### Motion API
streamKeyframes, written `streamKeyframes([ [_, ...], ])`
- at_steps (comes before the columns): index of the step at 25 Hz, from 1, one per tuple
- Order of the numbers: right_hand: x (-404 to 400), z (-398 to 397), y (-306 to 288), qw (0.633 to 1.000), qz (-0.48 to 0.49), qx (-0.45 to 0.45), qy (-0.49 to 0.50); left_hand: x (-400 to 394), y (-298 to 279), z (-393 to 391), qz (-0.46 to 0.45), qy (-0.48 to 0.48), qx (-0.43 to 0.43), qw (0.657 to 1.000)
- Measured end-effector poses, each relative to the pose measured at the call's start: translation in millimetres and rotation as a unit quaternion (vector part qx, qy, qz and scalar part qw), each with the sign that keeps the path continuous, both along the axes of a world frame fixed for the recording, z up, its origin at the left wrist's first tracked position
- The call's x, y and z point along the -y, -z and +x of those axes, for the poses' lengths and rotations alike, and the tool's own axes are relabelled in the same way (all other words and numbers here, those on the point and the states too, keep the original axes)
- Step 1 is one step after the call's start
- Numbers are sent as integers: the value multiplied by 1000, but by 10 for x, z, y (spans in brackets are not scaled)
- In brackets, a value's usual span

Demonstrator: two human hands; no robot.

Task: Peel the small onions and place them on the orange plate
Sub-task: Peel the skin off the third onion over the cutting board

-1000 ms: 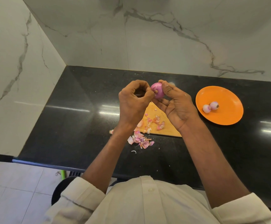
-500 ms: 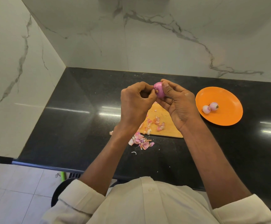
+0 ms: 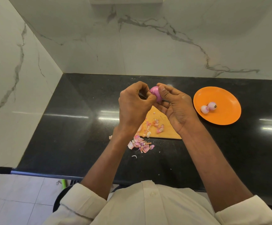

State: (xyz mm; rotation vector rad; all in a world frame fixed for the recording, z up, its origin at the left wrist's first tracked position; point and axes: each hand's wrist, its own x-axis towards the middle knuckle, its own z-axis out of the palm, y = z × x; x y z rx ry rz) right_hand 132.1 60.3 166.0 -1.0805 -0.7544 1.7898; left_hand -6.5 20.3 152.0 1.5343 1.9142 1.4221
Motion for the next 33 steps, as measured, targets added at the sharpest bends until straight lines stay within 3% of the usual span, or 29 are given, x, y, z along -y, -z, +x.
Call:
streamKeyframes([
  [3,2,-16,-14,1000,4,-5,-4,-48,6,38,21,9,-31,999],
  [8,-27,19,-18,999,-3,-27,26,9,38,4,34,52,72,995],
  [20,-44,33,-13,995,84,53,17,-9,8,59,43,21,92,995],
  [26,-39,54,-9,998,42,38,11,-54,-4,46,-7,53,202,978],
  [33,-80,96,-6,1000,17,23,0,-24,22,-19,-56,104,367,923],
])
